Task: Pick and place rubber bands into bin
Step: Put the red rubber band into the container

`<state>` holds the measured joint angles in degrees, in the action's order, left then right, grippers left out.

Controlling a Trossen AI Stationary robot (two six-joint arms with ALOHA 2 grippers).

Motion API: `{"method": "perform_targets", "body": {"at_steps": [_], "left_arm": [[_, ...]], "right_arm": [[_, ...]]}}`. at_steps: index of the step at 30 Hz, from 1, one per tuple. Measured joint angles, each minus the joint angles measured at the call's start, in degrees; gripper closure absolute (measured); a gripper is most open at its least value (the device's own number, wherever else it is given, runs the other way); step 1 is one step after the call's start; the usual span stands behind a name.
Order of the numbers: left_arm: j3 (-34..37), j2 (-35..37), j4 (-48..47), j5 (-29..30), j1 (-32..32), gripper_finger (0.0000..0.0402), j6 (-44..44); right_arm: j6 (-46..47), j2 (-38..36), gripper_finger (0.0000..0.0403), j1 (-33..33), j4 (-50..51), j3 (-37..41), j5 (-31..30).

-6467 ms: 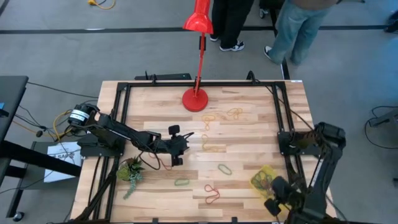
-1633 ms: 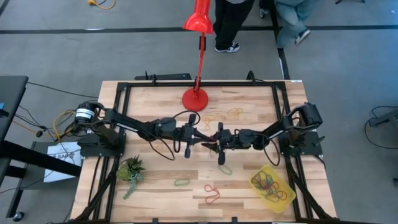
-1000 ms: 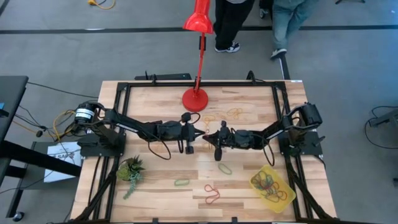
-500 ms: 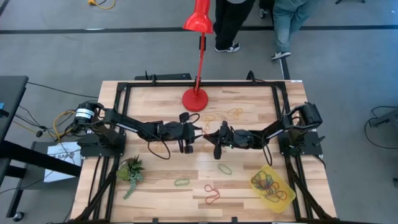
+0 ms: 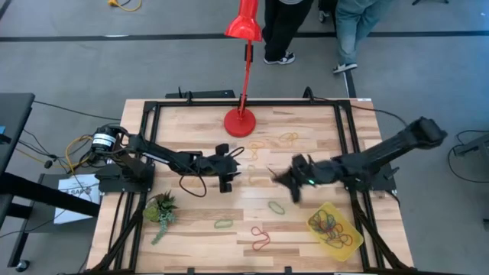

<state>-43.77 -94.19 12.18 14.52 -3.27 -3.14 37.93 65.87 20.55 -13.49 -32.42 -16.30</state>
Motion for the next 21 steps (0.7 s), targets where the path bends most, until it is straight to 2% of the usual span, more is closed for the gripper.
{"method": "perform_targets", "body": {"at_steps": [2, 5, 9, 13, 15, 18, 21], "left_arm": [[0.0, 0.0, -0.22, -0.25, -0.02, 0.0257, 0.59], [0.0, 0.0, 1.05, -2.49, -0.07, 0.0257, 0.76], [0.0, 0.02, 2.54, -5.02, -0.07, 0.0257, 0.8], [0.0, 0.02, 2.46, -5.06, -0.07, 0.0257, 0.84], [0.0, 0.02, 2.41, -5.06, -0.05, 0.0257, 0.84], [0.0, 0.02, 2.43, -5.02, -0.04, 0.0257, 0.84], [0.0, 0.02, 2.89, -5.02, -0.04, 0.0257, 0.84]], "right_arm": [[5.82, -3.56, 0.0403, 5.04, 5.31, -0.21, 5.05], [14.22, -7.17, 0.0403, 13.8, 9.81, -0.21, 6.0], [24.13, -8.94, 0.0403, 25.82, 16.15, -0.21, 2.03], [47.45, -6.77, 0.0403, 35.41, 26.66, -0.21, -2.09], [61.24, -4.57, 0.0403, 39.24, 32.25, -0.18, -0.03], [78.55, -0.27, 0.0403, 43.68, 37.32, -0.17, 7.8], [86.23, 3.59, 0.0403, 45.8, 34.91, -0.21, 11.05]]}}
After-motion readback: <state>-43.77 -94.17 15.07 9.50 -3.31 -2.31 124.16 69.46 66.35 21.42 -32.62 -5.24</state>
